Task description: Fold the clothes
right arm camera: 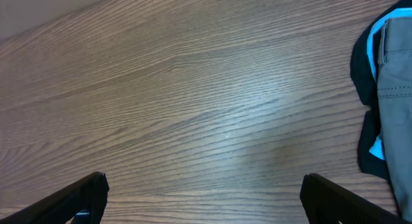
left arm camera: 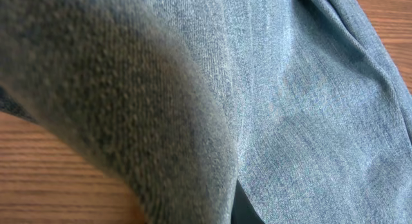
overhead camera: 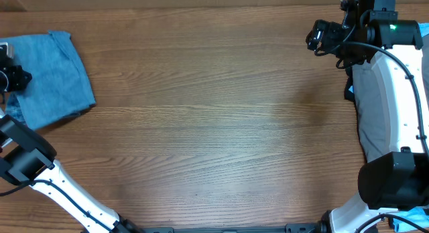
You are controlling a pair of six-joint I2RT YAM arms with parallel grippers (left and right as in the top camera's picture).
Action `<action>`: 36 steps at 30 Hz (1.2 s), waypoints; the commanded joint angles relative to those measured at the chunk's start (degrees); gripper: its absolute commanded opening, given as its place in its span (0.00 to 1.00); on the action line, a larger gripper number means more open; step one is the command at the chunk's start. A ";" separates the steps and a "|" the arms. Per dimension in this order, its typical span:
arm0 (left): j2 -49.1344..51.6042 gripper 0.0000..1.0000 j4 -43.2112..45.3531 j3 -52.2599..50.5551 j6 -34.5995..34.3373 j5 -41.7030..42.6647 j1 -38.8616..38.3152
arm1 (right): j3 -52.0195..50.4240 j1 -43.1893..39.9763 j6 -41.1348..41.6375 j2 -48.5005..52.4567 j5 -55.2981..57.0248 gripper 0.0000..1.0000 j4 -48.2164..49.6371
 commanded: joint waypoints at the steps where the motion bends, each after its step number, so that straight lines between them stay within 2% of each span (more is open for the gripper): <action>1: -1.14 0.27 2.16 0.02 -1.73 -0.83 -0.17 | 0.09 -0.17 -0.13 -0.07 0.22 1.00 0.31; 2: -1.14 0.68 2.93 0.02 -3.45 -2.23 -0.17 | 0.09 -0.17 -0.13 -0.07 0.22 1.00 0.31; 3: -1.14 1.00 4.70 0.04 -6.75 -4.48 -0.17 | 0.09 -0.17 -0.13 -0.07 0.22 1.00 0.28; 10: -1.16 1.00 6.67 6.51 -17.88 -6.29 -0.09 | 0.09 -0.17 -0.13 -0.07 0.22 1.00 0.31; 15: -1.16 1.00 -1.88 16.37 -21.73 0.22 -0.98 | 0.09 -0.17 -0.13 -0.07 0.22 1.00 0.31; 16: -1.16 0.94 -3.89 16.96 -21.70 2.64 -1.25 | 0.09 -0.17 -0.13 -0.07 0.22 1.00 0.28; 18: -1.14 0.41 -9.29 16.92 -21.68 9.22 -1.99 | 0.09 -0.17 -0.13 -0.07 0.22 1.00 0.31; 19: -1.05 0.33 -11.02 16.41 -21.68 11.04 -2.40 | 0.09 -0.17 -0.13 -0.07 0.22 1.00 0.31; 21: -1.01 0.23 -14.19 14.84 -21.62 12.87 -4.02 | 0.09 -0.17 -0.13 -0.07 0.20 1.00 0.28; 24: -1.01 0.18 -15.15 11.21 -20.46 11.28 -7.61 | 0.09 -0.17 -0.13 -0.07 0.22 1.00 0.31; 29: -1.01 0.20 -13.53 5.35 -20.28 2.01 -13.11 | 0.09 -0.17 -0.13 -0.07 0.22 1.00 0.31; 31: -1.01 0.20 -13.31 3.54 -23.21 -3.17 -14.23 | 0.09 -0.17 -0.13 -0.07 0.22 1.00 0.31; 33: -1.01 0.20 -13.31 2.27 -25.16 -5.88 -14.34 | 0.09 -0.17 -0.13 -0.07 0.22 1.00 0.28; 36: -0.81 0.23 -12.85 -0.52 -24.00 -5.99 -14.34 | 0.09 -0.17 -0.13 -0.07 0.22 1.00 0.31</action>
